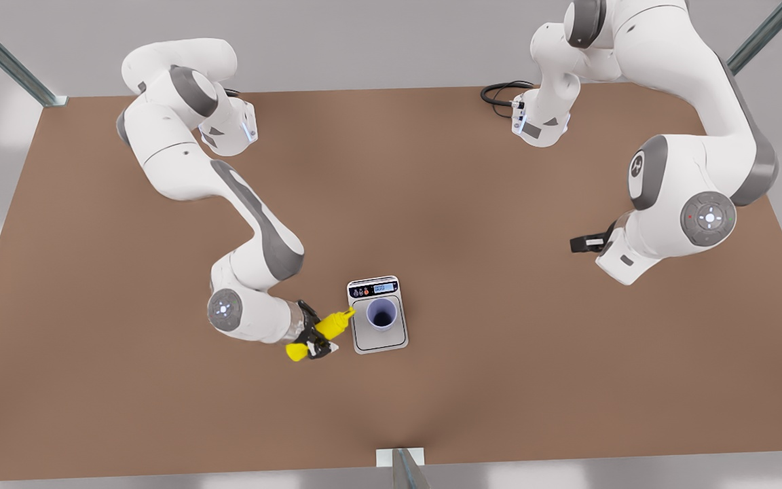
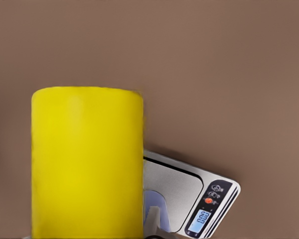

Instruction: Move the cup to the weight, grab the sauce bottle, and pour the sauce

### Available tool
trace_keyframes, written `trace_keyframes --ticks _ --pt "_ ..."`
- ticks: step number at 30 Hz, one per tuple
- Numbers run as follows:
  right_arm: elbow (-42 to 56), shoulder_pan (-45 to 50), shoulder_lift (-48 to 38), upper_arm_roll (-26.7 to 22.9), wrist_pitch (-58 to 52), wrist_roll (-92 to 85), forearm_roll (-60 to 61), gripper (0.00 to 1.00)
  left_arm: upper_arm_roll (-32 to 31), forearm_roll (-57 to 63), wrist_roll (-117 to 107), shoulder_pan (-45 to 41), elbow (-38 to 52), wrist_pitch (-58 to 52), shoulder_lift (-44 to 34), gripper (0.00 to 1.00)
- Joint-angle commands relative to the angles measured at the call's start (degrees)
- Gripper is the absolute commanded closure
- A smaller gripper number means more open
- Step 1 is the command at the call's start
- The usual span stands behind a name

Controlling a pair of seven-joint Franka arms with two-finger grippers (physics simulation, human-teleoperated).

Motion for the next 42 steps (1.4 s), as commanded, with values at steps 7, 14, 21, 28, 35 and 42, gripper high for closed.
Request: trace_keyframes --ticks 7,14,21,28,35,42 --pt "0.13 0.12 1.60 6.61 9.04 7.47 -9.42 0.79 0.09 0.03 0.09 -0.01 0.00 0.09 0.17 0.00" --pt "-3.47 -0.23 1.69 9.25 9.13 7.47 -22.86 0.79 0.00 0.12 -0.09 -0.01 0.09 0.00 0.26 0.00" --pt "-3.56 -0.15 2.56 9.25 11.50 8.70 -34.73 0.79 0.09 0.12 0.00 -0.01 0.00 0.00 0.43 0.00" --pt "-3.56 1.87 2.56 9.25 11.76 8.61 -39.91 0.79 0.09 0.03 0.09 -0.01 0.00 0.09 0.87 0.00" --pt "-3.47 1.88 3.00 9.25 12.20 8.70 -45.27 0.79 0.09 -0.05 0.09 -0.01 -0.09 0.18 1.31 0.00" --pt "-3.56 4.34 5.20 9.16 12.12 10.81 -54.85 0.79 0.09 -0.05 0.18 -0.01 -0.09 0.35 1.40 0.00"
